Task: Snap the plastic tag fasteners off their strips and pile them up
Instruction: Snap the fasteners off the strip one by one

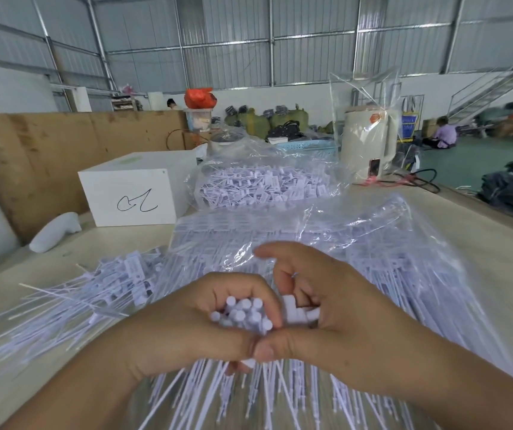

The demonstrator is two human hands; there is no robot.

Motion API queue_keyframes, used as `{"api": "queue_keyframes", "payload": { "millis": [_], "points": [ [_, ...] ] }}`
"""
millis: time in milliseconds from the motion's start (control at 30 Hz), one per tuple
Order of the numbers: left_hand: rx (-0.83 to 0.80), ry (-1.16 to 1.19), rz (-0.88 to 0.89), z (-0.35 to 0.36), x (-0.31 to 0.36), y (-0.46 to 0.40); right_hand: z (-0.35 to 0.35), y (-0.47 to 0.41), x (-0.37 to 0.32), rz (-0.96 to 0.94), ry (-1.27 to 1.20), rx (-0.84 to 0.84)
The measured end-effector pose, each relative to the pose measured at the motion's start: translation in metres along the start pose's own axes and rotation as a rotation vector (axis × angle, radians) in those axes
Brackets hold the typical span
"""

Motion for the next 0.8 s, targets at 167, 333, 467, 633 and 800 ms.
{"api": "queue_keyframes", "payload": {
  "millis": [167,333,467,633,800],
  "points": [
    [0.135,0.019,0.039,-0.01,-0.008,-0.003,-0.009,-0.005,0.019,0.023,0.223,0.021],
    [0.213,-0.015,0.106,-0.007,-0.009,-0.004,-0.019,-0.005,0.022,0.111,0.133,-0.038],
    [0.427,0.017,0.226,-0.007,0.002,-0.005,-0.014,-0.007,0.016,0.099,0.133,0.214],
    [0.558,0.085,0.274,-0.003,0.008,-0.002,-0.006,-0.008,0.004,0.036,0.023,0.427],
    [0.756,-0.02,0.246,-0.005,0.005,-0.002,-0.015,-0.006,0.004,0.071,0.06,0.649]
  ]
}}
Point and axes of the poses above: each hand's wrist, its own y-axis away from the middle knuckle, its own z-axis out of the palm, x = y × z, the point moved 3 cm from there along -y, towards the middle knuckle, and after that the axes turned 9 degrees about x, right-handed, at the moved point
